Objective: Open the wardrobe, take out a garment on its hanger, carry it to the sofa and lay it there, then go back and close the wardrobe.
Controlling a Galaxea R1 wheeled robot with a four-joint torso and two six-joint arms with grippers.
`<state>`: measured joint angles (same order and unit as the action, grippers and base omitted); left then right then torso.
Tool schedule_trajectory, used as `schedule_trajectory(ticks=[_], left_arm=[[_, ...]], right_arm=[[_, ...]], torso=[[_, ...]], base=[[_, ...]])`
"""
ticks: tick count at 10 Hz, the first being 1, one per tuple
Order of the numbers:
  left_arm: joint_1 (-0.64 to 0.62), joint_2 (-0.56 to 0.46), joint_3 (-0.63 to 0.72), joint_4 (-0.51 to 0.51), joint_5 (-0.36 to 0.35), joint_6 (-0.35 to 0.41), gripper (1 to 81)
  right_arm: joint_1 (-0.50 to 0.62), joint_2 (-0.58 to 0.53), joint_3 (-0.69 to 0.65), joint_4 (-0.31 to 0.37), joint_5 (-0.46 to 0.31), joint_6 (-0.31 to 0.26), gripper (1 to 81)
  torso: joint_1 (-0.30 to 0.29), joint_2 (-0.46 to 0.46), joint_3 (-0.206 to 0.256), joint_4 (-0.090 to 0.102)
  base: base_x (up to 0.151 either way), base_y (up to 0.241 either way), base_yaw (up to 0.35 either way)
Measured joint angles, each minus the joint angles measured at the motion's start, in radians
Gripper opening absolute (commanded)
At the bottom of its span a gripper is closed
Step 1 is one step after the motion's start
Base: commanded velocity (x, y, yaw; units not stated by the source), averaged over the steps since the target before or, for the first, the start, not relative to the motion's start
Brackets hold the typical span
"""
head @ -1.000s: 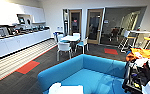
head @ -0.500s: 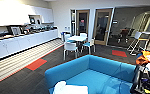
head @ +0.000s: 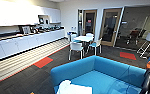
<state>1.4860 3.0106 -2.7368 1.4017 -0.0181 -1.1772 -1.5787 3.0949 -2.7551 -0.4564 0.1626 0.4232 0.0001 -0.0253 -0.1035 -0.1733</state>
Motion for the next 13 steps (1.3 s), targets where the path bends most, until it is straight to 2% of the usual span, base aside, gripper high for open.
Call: schedule_trajectory(ticks=[13], left_arm=[[0.004, 0.013, 0.000, 0.001, 0.000, 0.030, 81.1]], right_arm=[[-0.001, 0.002, -0.009, 0.000, -0.001, 0.000, 81.1]], torso=[[0.000, 0.000, 0.000, 0.000]], base=[[0.000, 0.000, 0.264]])
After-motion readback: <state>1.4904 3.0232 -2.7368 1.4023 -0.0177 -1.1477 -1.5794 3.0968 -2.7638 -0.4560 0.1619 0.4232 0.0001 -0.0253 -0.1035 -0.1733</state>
